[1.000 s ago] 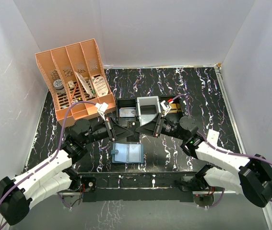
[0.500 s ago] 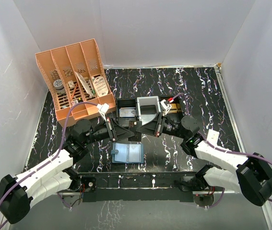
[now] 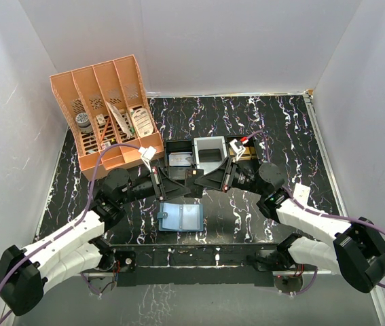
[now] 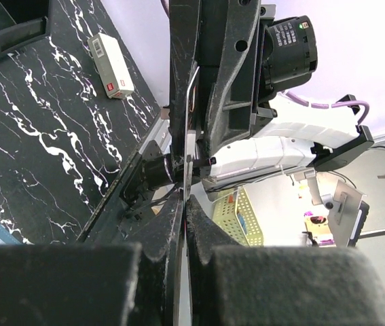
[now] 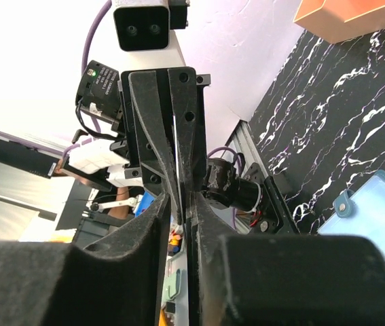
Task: Take the credit cards out of the card holder
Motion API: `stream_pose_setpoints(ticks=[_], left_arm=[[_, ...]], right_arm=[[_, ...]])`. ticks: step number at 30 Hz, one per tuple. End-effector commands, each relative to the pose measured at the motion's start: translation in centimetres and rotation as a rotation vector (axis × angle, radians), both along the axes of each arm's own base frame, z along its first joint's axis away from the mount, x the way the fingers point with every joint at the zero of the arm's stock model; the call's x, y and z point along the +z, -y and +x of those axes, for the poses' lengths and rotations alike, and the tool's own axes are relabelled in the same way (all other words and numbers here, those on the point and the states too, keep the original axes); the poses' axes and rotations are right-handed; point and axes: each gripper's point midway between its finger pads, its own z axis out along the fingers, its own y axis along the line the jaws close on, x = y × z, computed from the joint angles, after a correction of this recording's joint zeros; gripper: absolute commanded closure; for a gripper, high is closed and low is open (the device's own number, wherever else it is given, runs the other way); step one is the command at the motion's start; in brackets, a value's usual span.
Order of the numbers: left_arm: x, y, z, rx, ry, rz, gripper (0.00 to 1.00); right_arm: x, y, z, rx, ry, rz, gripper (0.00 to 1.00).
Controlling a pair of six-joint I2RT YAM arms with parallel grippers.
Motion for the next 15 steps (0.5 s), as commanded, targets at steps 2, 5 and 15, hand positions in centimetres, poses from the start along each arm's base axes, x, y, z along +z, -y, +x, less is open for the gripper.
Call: stream_pose_setpoints(ticks=[2,5,15], left_arm=[[1.06,0.23,-0.39,-0.035,0.034,-0.037,1.00],[1.16,0.23,-0.40,-0.034,0.035,-0.046,1.00],[1.58,-0.08,0.08,0.016,0.022,-0.116,1.00]], right_arm=[[3.08,-0.03,-1.00,0.047,0.113,0.071,0.83],[2.92,-0.26,-1.23,0.078,0.107,0.068,0.84],[2.78,-0.34,-1.18,0.084,0.088,0.069,1.00]])
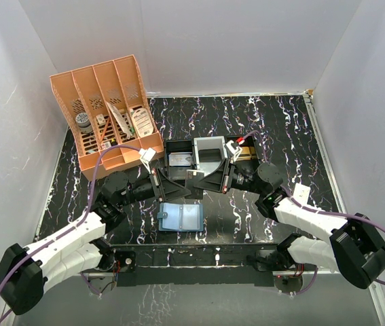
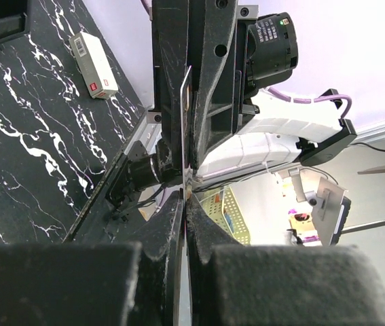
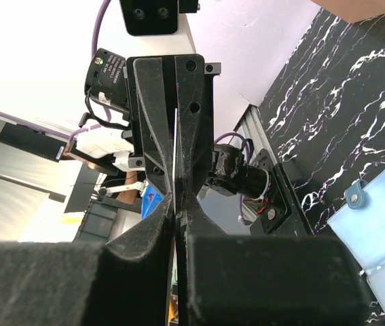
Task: Take the credit cards out of the card holder
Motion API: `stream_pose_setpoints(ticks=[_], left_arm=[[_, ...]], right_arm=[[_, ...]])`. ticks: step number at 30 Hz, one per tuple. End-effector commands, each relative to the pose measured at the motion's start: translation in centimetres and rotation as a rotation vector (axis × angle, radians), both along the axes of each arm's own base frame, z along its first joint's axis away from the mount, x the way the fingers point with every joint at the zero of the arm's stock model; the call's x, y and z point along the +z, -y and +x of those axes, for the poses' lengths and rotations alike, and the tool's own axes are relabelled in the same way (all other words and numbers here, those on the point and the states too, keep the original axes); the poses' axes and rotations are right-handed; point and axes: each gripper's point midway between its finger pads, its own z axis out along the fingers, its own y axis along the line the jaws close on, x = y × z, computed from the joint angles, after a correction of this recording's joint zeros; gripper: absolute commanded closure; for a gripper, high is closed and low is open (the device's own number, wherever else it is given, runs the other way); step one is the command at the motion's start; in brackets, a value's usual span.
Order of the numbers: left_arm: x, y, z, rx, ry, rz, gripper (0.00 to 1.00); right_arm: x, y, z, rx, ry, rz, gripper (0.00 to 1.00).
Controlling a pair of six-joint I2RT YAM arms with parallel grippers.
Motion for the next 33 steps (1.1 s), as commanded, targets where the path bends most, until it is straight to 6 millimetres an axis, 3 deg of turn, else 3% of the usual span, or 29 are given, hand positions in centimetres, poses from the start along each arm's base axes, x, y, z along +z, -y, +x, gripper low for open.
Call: stream_pose_setpoints(ticks=[1,4,5,9,14,15,23,27,33], left_arm=[[1.2,-0.1,0.3,0.026,0.026,-0.065,1.00],[0.9,0.0,0.3,0.015,0.020,-0.042,1.00],[0.3,0.0,0.4,0.021,0.011,-0.010,0.94],[-0.9,-0.6,1.0,0.072,-0.002,0.080,0.46],[-3.2,-2.7,2.2,0.211,-0.027,0.227,0.06],[-3.7,-3.2,2.4,0.243,-0.037,0.258,0.02],[-6.2,-8.1,4.4,0.464,-0.052,0.563,0.01],[-6.6,-10.1,5.2,0.535,-0.031,0.682,0.01],[-7.8,-11.2,5.9,0.487,-0.013,0.825,0.01]], right_arm=[[2.9,0.0,-0.4,0.020,0.088,0.067,1.00],[3.1,0.1,-0.1,-0.009,0.086,0.073,1.00],[3.0,0.2,0.1,-0.024,0.083,0.070,1.00],[2.6,0.3,1.0,-0.074,0.098,0.021,1.00],[2.0,1.1,2.8,-0.192,0.120,-0.062,1.00],[2.3,1.6,3.4,-0.244,0.141,-0.082,1.00],[1.9,6.2,7.0,-0.591,0.280,-0.276,1.00],[2.9,7.4,7.8,-0.660,0.407,-0.349,1.00],[3.5,8.4,8.8,-0.692,0.568,-0.483,1.00]])
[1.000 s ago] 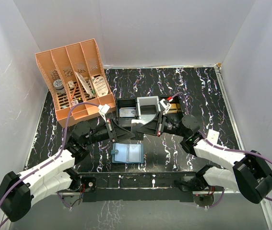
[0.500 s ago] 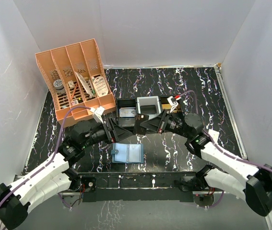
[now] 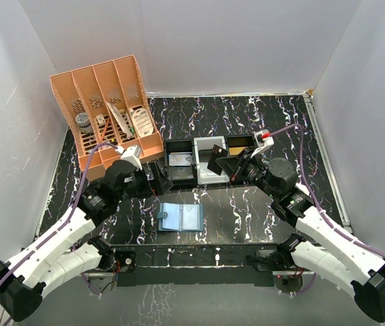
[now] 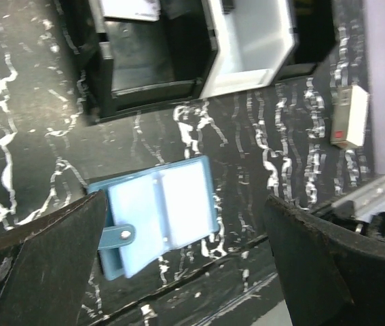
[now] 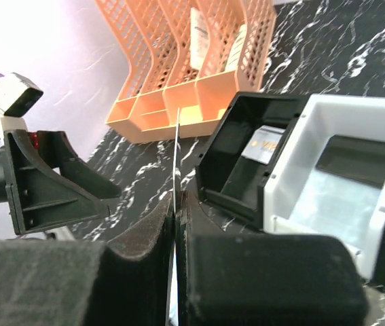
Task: Take the credit cards out of the card holder
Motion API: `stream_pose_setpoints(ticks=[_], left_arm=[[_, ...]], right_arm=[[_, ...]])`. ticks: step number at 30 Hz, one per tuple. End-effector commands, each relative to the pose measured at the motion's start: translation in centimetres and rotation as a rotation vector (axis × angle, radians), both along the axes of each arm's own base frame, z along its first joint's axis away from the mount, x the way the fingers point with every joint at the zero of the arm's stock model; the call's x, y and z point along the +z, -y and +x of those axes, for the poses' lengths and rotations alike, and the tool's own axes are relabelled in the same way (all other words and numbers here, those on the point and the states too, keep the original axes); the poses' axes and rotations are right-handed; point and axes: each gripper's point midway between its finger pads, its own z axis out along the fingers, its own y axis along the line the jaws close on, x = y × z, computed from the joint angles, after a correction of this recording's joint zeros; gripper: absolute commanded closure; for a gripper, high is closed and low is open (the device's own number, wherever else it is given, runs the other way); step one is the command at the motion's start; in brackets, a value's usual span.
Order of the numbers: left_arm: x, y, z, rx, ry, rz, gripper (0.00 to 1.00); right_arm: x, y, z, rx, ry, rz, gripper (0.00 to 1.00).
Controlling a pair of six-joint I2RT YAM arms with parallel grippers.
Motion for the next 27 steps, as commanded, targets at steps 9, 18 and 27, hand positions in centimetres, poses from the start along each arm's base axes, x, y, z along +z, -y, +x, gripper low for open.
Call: stream_pose_setpoints(ticks=[9,18,27], left_arm=[[3.3,-4.1,1.8,-0.043,0.043,0.050,0.01],[1.3,-7.6,2.1,0.057,-0.009,0.180,0.01],[-0.1,-10.9,3.6,0.207,0.004,0.180,0.01]], right_arm=[[4.0,1.6,2.3,-0.049,0.274,-0.302,1.00],[2.2,1.7,4.4,-0.041,0.292,-0.513,1.00],[-2.1,2.9,6.9,-0.039,0.291,-0.787,1.00]])
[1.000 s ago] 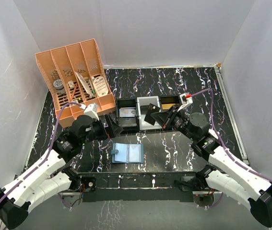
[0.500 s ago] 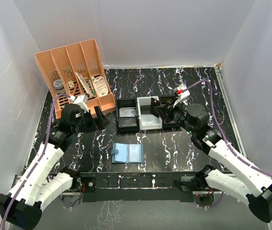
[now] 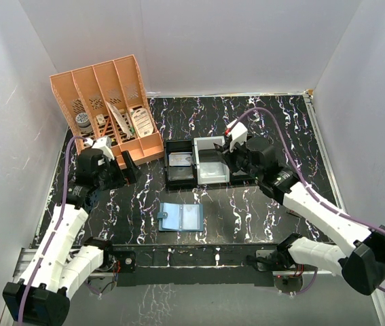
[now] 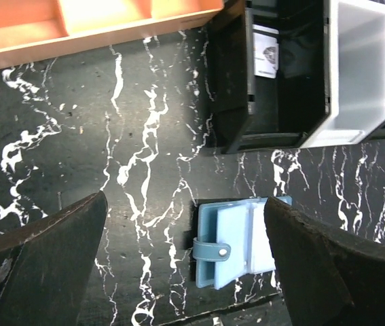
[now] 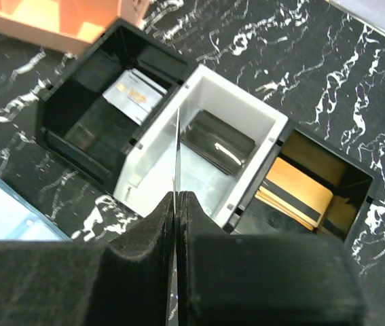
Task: Take the credit cards out of the card holder
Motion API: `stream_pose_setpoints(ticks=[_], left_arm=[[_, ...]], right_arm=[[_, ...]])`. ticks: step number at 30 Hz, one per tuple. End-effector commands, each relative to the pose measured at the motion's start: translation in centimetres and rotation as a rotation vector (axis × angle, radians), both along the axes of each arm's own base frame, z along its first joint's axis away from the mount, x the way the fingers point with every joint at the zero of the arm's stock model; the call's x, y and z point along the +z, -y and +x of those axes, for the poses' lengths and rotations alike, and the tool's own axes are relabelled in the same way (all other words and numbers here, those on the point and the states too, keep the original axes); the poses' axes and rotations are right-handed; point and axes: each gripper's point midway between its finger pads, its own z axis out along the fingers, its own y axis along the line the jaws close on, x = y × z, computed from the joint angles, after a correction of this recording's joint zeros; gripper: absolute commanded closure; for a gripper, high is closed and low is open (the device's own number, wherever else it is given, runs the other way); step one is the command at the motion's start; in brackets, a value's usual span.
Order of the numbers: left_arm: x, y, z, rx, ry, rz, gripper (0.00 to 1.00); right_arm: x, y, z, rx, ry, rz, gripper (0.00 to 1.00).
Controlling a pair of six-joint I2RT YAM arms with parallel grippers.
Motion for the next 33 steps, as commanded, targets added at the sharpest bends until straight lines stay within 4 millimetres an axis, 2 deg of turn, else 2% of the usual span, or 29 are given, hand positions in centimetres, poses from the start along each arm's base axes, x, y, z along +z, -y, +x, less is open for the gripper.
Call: stream_pose_setpoints(ticks=[1,7,9,13,19,30,33], left_arm=[[0.1,-1.3,0.4,0.058,0.059,0.013,0.01],[0.2,-3.3,0.6,0.132,0.127,0.086,0.01],[0.7,-3.3,0.8,0.115,0.172,0.093,0.01],[0.6,-2.9,0.8,0.104,0.185,0.067,0.01],[0.5,-3.2,0.8,0.123,0.183,0.079,0.01],[0.8,-3.5,1.0,0.136,0.220,0.080,0.01],[0.8,-3.5,1.0,0.135,0.222,0.082,0.01]], right_arm=[[1.7,0.7,1.9,-0.008,0.128,-0.105,1.00],[0.7,0.0,3.8,0.027,0.166,-0.206,1.00],[0.2,-0.1,4.4,0.034,0.171,-0.244,1.00],[-0.4,-0.6,5.3,0.061,0.189,-0.292,1.00],[-1.1,-2.1,5.5,0.136,0.195,-0.288,1.00],[-4.9,-3.5,7.5,0.221,0.183,-0.402,1.00],[-4.8,-4.6,7.9,0.270,0.221,-0.372,1.00]])
